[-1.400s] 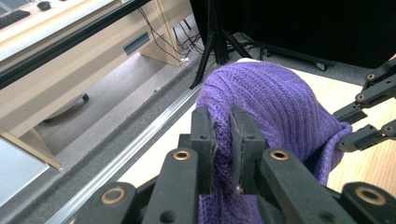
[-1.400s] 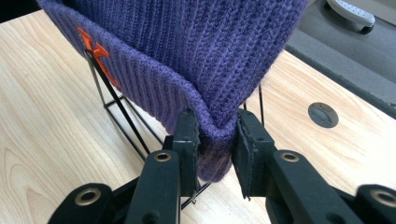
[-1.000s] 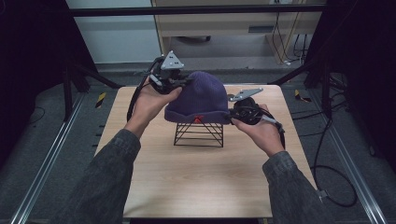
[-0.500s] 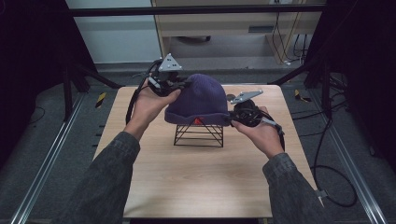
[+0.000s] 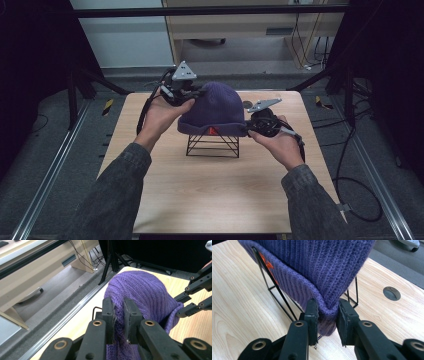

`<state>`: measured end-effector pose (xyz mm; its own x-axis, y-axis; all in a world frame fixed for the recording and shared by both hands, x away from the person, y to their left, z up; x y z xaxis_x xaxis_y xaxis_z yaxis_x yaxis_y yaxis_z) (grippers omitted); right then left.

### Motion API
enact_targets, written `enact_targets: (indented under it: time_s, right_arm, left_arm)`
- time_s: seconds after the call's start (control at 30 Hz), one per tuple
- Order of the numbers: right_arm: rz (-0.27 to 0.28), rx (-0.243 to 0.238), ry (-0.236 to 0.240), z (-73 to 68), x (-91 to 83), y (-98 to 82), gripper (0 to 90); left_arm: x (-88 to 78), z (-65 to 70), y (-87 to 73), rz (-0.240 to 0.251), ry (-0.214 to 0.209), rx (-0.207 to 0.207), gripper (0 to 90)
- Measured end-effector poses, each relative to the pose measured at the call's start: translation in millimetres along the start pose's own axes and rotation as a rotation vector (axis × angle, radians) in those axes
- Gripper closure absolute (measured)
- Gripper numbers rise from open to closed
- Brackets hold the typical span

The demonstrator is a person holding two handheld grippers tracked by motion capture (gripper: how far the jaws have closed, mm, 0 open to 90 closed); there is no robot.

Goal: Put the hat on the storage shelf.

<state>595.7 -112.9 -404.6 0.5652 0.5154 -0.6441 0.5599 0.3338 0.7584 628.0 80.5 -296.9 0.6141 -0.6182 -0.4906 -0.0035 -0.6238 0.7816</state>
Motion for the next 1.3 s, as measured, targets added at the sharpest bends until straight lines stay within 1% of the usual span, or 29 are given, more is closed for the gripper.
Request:
enact_targets:
  time_s: [0.1,0.33,0.4,0.43,0.47,0.5,0.63,0.83,0.9,0.93,0.97,1.17,1.23,1.3]
  right_arm:
    - [0.001,0.001,-0.001,1.0,1.1,-0.7,72.2]
    - [-0.004,0.013,0.007,0.0,5.5,-6.6,72.1]
    - [-0.007,0.016,0.008,-0.4,7.1,-8.7,72.1]
    - [-0.012,0.012,0.007,-0.3,8.0,-10.0,72.0]
    - [-0.013,0.010,0.007,-0.3,9.2,-11.2,72.0]
    - [-0.019,0.010,0.006,-0.1,10.3,-12.7,72.0]
    - [-0.028,0.011,0.007,-0.1,13.1,-16.4,72.1]
    - [-0.028,0.027,0.010,-1.0,17.0,-21.2,71.5]
    - [-0.036,0.023,0.008,-1.7,19.1,-23.4,71.3]
    - [-0.037,0.025,0.009,-1.9,19.7,-24.2,71.3]
    - [-0.040,0.024,0.009,-1.9,20.4,-24.9,71.3]
    - [-0.053,0.015,0.003,-3.4,23.8,-27.6,71.3]
    - [-0.050,0.021,0.005,-3.3,25.1,-29.1,71.4]
    - [-0.048,0.028,0.002,-2.7,26.5,-31.7,71.5]
  left_arm:
    - [-0.1,-0.2,-3.1,-0.004,-0.005,-0.009,80.6]
    - [1.5,4.0,-4.7,-0.007,-0.007,0.002,80.6]
    - [3.2,5.6,-7.5,-0.015,-0.007,0.009,80.5]
    - [4.6,6.4,-8.8,-0.011,-0.009,0.005,80.5]
    - [5.2,6.5,-11.1,-0.018,-0.011,0.008,80.6]
    - [6.6,7.3,-12.7,-0.015,-0.013,0.000,80.5]
    - [7.7,8.4,-18.0,-0.030,-0.020,0.003,80.6]
    - [7.6,11.9,-19.8,-0.025,-0.024,0.007,80.6]
    - [8.4,13.2,-23.2,-0.030,-0.025,0.007,80.5]
    - [8.9,13.9,-24.4,-0.026,-0.024,0.001,80.6]
    - [8.5,14.1,-26.1,-0.033,-0.028,0.005,80.6]
    - [9.4,16.1,-29.9,-0.035,-0.032,-0.003,80.5]
    - [9.1,17.1,-29.9,-0.037,-0.035,0.004,80.5]
    - [10.0,19.9,-30.7,-0.030,-0.036,0.001,80.5]
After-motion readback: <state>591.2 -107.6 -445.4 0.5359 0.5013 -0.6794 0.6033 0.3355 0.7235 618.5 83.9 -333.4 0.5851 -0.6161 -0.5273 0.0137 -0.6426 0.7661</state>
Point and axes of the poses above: each handheld gripper's, and its own axes: x roughly forward along the jaws, y roughly out of its top, z roughly to its right, the point moved 7 cm from there along x, roughly forward along the jaws, and after that the axes turned 11 degrees about x, right-handed, at the moved point
